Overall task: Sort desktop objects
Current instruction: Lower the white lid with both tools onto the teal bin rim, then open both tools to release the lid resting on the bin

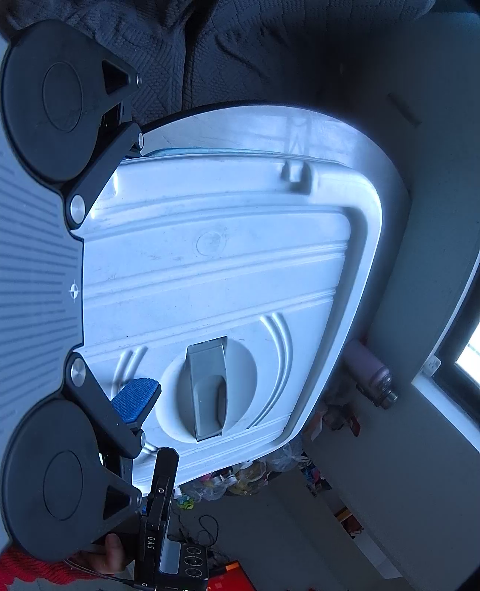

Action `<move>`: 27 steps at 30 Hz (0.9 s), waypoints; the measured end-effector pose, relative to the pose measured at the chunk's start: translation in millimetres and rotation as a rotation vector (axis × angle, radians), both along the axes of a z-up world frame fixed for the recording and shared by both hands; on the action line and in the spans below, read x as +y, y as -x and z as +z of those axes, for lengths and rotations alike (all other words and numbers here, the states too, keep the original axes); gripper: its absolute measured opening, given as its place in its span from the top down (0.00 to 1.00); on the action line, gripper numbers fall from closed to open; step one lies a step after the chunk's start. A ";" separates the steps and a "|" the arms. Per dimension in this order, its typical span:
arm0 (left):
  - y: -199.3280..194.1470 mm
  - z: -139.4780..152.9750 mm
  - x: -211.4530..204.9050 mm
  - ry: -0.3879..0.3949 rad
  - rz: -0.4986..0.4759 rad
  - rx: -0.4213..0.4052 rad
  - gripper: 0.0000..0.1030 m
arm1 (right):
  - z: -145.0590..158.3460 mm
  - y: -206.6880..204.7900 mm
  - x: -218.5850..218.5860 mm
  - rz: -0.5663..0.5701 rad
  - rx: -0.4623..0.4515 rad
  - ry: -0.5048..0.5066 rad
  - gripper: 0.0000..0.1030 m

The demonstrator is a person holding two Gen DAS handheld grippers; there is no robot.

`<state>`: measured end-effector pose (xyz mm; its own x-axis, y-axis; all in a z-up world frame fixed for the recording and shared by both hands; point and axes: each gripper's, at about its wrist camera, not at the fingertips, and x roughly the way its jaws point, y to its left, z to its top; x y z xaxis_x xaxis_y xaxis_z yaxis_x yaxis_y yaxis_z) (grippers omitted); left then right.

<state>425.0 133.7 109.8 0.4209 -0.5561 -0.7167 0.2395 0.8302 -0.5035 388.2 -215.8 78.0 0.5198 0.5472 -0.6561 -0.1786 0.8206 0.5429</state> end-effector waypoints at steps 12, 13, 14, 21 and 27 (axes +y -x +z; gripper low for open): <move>-18.9 0.3 -4.4 -0.006 0.019 0.001 0.00 | 0.5 -21.3 -5.1 0.013 0.001 -0.008 0.08; -21.2 0.3 -4.2 -0.007 0.020 0.003 0.00 | 0.3 -23.4 -4.7 0.014 0.002 -0.009 0.08; -22.9 0.0 -3.9 -0.007 0.021 0.005 0.00 | 0.1 -25.3 -4.4 0.015 0.003 -0.010 0.08; -39.2 -5.2 -1.7 -0.001 0.027 0.026 0.00 | -3.9 -40.9 -4.3 0.012 0.023 -0.014 0.08; -57.4 -17.6 3.7 -0.003 0.020 0.087 0.00 | 2.5 -47.9 5.0 -0.026 0.003 0.159 0.00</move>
